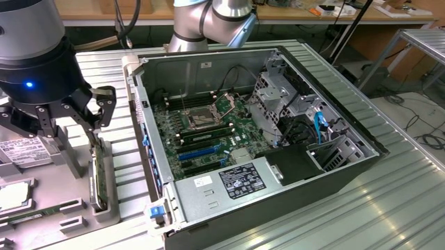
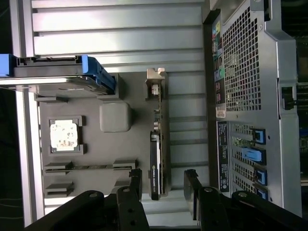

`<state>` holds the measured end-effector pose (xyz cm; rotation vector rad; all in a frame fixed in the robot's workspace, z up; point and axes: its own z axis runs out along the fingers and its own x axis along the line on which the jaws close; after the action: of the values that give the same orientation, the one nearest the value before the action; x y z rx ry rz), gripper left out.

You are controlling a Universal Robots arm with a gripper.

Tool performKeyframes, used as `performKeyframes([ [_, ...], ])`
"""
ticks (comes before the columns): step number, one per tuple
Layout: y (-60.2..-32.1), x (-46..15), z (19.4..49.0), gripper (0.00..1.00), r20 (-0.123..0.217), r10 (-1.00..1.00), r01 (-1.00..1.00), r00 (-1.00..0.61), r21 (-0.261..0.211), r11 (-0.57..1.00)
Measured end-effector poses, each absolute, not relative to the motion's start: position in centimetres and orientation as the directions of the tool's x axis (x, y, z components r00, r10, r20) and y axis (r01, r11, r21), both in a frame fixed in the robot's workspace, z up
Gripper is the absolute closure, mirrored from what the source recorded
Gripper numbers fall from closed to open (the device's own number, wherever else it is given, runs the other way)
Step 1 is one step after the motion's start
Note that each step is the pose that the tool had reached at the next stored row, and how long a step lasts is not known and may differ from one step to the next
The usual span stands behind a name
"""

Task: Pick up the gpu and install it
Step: 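Pick up the gpu and move the gpu toward the slot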

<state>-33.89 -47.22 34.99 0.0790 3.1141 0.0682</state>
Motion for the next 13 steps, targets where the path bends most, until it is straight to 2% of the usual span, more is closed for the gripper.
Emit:
performKeyframes([
  [13,-47.22,-33.89,34.4,0.52,-0.025,0.051,0.05,-0.998,0.044,0.998],
])
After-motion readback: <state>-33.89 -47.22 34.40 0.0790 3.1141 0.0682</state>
